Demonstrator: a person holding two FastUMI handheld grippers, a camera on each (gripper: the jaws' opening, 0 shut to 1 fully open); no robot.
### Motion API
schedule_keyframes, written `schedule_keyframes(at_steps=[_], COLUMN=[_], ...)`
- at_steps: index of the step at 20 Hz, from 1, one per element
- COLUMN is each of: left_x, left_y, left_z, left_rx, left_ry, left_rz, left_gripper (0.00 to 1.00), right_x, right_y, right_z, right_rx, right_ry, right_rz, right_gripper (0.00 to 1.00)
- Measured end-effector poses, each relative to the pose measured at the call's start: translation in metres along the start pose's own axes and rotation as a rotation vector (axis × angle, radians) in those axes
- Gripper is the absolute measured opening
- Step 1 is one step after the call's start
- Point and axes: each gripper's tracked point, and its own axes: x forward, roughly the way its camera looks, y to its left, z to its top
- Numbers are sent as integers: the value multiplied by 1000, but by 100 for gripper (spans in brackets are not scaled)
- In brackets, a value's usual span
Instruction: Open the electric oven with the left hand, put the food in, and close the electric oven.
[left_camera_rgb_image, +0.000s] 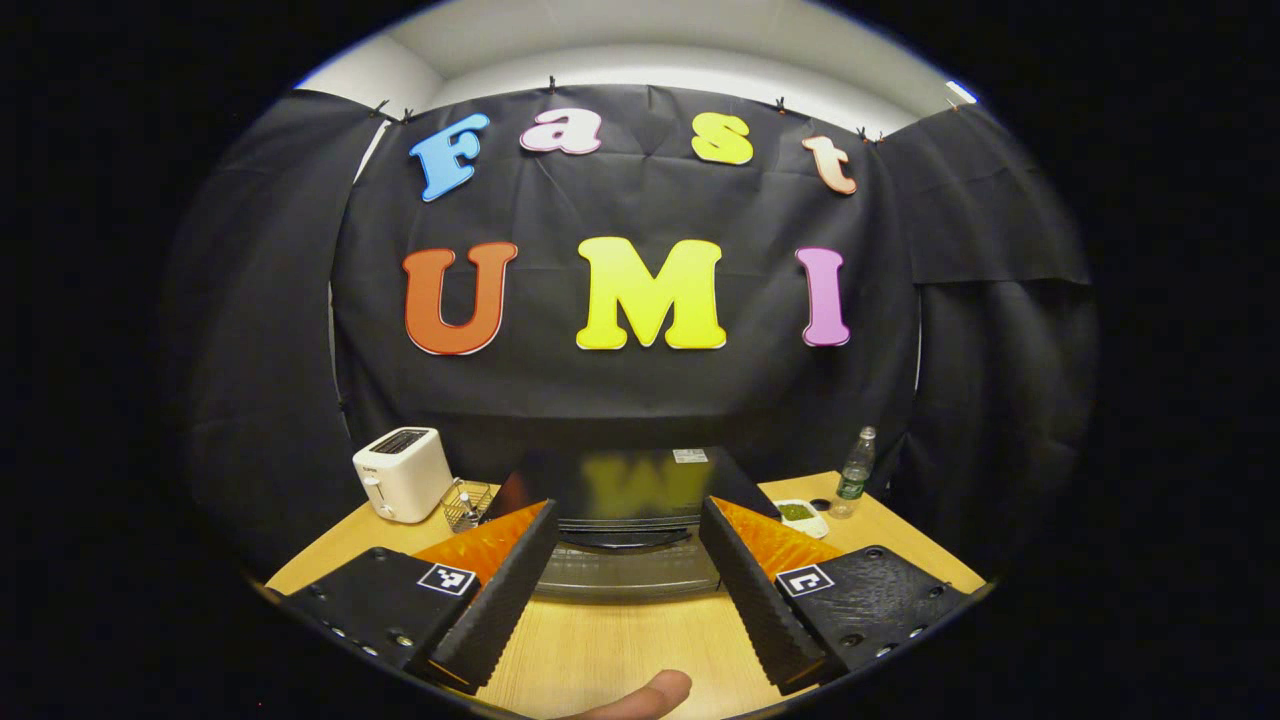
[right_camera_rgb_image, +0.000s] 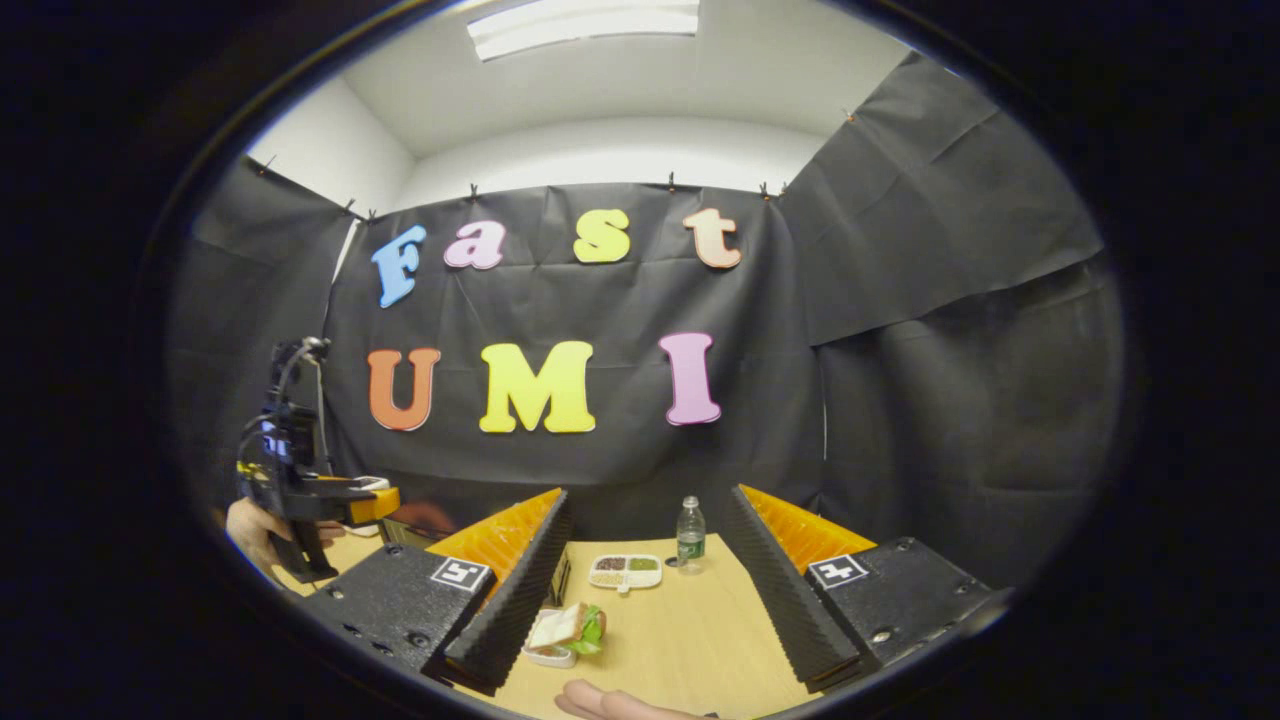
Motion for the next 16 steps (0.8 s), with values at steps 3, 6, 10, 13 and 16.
schedule_keyframes(at_steps=[3, 6, 10, 13, 16], left_x=[40, 74, 104, 119, 123], left_y=[-3, -5, -2, -3, 0], left_z=[-17, -40, -56, -73, -94], left_rx=[4, 10, 3, 1, 18], left_ry=[36, 100, 128, 172, 248], left_rz=[-6, -19, -15, -12, 16], left_gripper=[93, 93, 94, 94, 94], right_x=[3, 5, 9, 8, 6], right_y=[-7, -16, -24, -25, -27], right_z=[-5, -9, -13, -15, -17], right_rx=[4, 6, 9, 12, 16], right_ry=[2, 6, 11, 9, 6], right_rz=[4, -3, -13, -11, -13], right_gripper=[95, 95, 95, 95, 95])
